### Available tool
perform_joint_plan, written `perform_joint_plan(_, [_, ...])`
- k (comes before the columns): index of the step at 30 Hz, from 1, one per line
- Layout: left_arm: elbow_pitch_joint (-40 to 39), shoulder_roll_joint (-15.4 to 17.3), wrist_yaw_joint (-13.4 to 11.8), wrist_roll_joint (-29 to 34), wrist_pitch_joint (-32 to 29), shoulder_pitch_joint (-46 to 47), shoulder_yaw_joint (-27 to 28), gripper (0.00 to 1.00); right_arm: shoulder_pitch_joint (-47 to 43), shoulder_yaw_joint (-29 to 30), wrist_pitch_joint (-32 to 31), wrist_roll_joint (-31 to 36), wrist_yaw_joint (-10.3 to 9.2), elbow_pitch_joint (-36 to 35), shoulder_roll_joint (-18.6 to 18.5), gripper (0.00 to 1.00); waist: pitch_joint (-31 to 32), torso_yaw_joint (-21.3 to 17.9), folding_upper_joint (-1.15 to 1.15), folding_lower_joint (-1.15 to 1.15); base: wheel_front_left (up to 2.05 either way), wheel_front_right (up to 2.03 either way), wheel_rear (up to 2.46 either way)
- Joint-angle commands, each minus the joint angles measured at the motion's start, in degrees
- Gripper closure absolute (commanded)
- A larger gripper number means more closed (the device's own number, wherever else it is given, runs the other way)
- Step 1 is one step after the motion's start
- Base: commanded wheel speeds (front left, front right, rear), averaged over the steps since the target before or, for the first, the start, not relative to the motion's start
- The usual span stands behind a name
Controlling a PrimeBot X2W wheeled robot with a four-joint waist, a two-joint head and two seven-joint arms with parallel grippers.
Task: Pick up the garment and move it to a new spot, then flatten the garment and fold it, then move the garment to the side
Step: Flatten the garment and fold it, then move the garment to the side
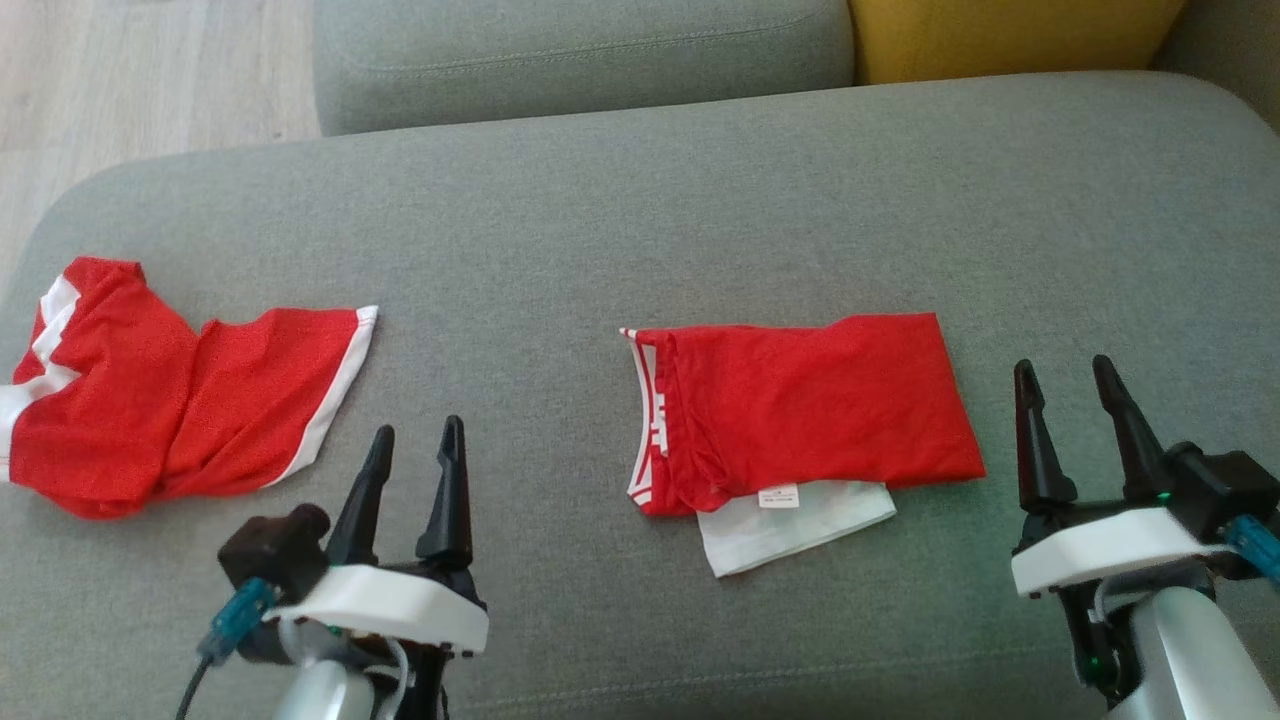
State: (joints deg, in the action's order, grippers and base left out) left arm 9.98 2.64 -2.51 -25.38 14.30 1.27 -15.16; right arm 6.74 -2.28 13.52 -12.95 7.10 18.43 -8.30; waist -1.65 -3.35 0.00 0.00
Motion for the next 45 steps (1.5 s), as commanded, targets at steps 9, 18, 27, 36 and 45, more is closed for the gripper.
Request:
perform_joint_plan(9, [-3.0,0.2,0.2,0.7,0.7,1.8,2.4,0.0,-0.2,0.5,-1.3,2.8,0.39,-4.7,0.8,0.0,-0.3,0.5,0.0,0.0,0.0,0.0,0.0])
perform_joint_plan(18, [-2.4,0.2,0.8,1.5,0.7,3.5,0.5,0.0,3.3,2.0,-4.4,0.6,0.39,1.0,2.5,0.0,-4.2,1.4,0.0,0.0,0.0,0.0,0.0])
perform_joint_plan(27, [-2.6,0.2,0.7,1.6,0.7,5.4,-0.6,0.0,9.5,3.2,-5.6,-1.8,0.39,10.7,3.6,0.0,-8.3,3.1,0.0,0.0,0.0,0.0,0.0])
perform_joint_plan(36, [-2.8,0.2,0.7,1.7,0.7,7.7,-0.6,0.0,15.2,2.7,-6.4,-3.9,0.39,19.6,2.9,0.0,-11.5,4.4,0.0,0.0,0.0,0.0,0.0])
perform_joint_plan(45, [-2.6,0.2,0.6,1.7,0.7,8.2,-0.7,0.0,17.3,-1.3,-5.8,-5.3,0.39,23.3,2.1,1.0,-11.5,4.0,0.0,0.0,0.0,0.0,0.0])
